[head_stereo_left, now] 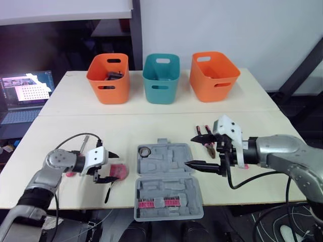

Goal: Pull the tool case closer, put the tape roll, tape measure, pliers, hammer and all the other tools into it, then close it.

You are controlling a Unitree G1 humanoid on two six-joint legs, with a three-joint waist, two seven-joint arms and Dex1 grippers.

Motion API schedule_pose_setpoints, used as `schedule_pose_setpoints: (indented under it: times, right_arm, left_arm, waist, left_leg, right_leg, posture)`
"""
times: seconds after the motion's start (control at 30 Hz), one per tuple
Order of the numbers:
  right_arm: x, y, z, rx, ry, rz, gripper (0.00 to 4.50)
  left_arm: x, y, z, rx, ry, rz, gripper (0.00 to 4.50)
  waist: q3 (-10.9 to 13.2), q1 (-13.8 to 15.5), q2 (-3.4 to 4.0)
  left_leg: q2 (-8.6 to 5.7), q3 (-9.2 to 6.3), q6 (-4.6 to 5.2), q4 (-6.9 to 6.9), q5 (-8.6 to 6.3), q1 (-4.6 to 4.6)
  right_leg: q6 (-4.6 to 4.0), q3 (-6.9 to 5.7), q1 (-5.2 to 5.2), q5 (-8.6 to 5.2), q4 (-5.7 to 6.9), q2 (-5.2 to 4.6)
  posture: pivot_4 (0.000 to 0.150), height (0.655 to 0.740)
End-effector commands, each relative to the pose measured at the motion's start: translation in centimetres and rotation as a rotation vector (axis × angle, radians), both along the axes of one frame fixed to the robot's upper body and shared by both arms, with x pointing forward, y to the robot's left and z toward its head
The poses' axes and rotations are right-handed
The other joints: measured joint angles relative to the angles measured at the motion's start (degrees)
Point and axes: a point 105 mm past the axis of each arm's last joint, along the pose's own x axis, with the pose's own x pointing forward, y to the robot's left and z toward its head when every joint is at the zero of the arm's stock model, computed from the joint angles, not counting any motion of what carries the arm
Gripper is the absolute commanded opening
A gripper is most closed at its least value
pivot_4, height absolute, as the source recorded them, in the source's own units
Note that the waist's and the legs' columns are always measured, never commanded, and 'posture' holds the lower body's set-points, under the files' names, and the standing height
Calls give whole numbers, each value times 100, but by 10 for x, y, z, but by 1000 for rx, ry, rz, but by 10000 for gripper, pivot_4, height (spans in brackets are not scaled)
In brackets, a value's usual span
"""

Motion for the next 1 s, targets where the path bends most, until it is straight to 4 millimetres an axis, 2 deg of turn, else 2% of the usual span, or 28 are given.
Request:
schedule_pose_setpoints:
  times: [0.03, 0.37, 0.7, 0.8, 0.87, 1.0]
  right_arm:
    - [-4, 1, 10, 6, -44, 8, 45000]
    - [-3, -2, 9, 2, -39, 2, 45000]
    - [0, 0, 11, 0, -45, 11, 45000]
    - [0, -1, 10, -2, -43, 11, 45000]
    - [0, -1, 9, -3, -38, 12, 45000]
    - [-5, 0, 4, 15, 5, 22, 45000]
  left_arm:
    - [-3, 1, -4, 24, 8, -42, 44804]
    - [-4, 5, 3, -23, 1, -41, 44804]
    - [-4, 17, -19, 51, -1, 14, 44804]
    - [-2, 15, -18, 26, 4, 18, 37700]
    - [0, 12, -13, 0, -1, 8, 29828]
    - [4, 1, 8, -61, -21, -30, 29819]
  waist:
    - [0, 1, 0]
    - [0, 3, 0]
    - [0, 2, 0]
    - [0, 12, 1]
    - [0, 11, 1]
    - [1, 10, -3]
  left_leg:
    - [0, 0, 0, 0, 0, 0]
    - [0, -1, 1, 14, 0, 0]
    - [1, -1, 1, 15, 0, 1]
    - [1, -2, 1, 16, 0, 2]
    - [0, -3, 1, 20, 0, 3]
    - [0, -2, 2, 23, 0, 2]
  right_leg:
    - [0, 0, 0, 0, 2, 1]
    - [1, -1, 1, 1, 5, 2]
    - [3, -1, 1, 2, 6, 3]
    - [4, -2, -1, 2, 8, 3]
    - [4, -3, 0, 3, 8, 3]
    - [6, -3, 0, 3, 8, 3]
  posture:
    - [1500, 7329]
    - [1500, 7329]
    - [1500, 7329]
    - [1500, 7329]
    - [1500, 7329]
    - [1500, 7329]
